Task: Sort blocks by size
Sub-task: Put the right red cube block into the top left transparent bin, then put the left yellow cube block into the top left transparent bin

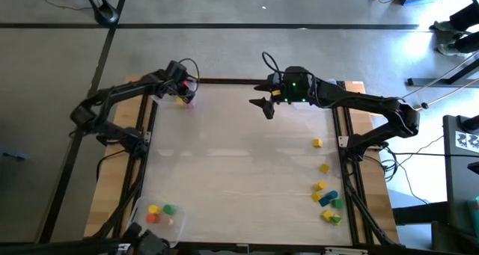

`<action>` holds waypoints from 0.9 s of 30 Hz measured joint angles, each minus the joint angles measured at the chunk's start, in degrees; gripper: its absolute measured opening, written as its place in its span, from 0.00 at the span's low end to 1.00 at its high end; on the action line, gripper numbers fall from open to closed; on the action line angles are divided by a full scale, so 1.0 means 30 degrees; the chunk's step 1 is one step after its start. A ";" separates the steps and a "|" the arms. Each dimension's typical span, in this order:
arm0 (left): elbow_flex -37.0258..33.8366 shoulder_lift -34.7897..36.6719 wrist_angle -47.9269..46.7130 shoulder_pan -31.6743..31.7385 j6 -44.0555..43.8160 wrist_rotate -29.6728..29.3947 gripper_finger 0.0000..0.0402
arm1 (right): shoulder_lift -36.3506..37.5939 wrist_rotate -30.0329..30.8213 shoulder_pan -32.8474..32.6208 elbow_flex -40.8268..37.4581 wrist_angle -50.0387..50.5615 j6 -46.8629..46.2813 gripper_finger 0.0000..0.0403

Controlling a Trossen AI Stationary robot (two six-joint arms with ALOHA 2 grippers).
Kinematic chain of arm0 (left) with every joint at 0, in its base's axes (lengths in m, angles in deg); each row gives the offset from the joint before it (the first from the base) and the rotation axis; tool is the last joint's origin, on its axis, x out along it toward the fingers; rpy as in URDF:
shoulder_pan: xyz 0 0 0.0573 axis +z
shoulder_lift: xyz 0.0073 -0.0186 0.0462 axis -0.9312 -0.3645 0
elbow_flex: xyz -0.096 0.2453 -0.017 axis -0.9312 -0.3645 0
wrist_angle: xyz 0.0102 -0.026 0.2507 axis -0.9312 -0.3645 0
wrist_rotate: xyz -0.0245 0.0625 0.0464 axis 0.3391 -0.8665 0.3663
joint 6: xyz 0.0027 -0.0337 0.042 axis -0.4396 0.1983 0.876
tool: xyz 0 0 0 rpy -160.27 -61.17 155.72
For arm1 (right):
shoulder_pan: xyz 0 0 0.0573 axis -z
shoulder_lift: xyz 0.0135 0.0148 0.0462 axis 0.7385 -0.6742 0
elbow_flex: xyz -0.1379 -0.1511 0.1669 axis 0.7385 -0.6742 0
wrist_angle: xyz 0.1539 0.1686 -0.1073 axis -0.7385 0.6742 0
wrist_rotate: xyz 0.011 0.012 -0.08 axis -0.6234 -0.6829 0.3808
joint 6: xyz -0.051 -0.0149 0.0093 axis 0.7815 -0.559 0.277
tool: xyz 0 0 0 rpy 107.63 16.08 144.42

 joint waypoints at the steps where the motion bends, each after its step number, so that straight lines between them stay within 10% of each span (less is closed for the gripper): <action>1: 0.0000 -0.0091 0.0062 0.0000 0.0198 0.0000 0.33 | 0.0000 0.0000 -0.0007 0.0000 0.0036 0.0000 0.72; 14: 0.0698 0.0329 -0.0957 -0.0103 0.0440 0.0100 0.54 | 0.0021 0.0373 -0.0007 0.0000 0.0574 0.0007 0.72; 27: 0.1038 0.5271 0.0472 -0.4353 0.0797 0.3623 0.55 | 0.2718 0.2827 -0.3502 -0.0015 1.0568 -0.3526 0.72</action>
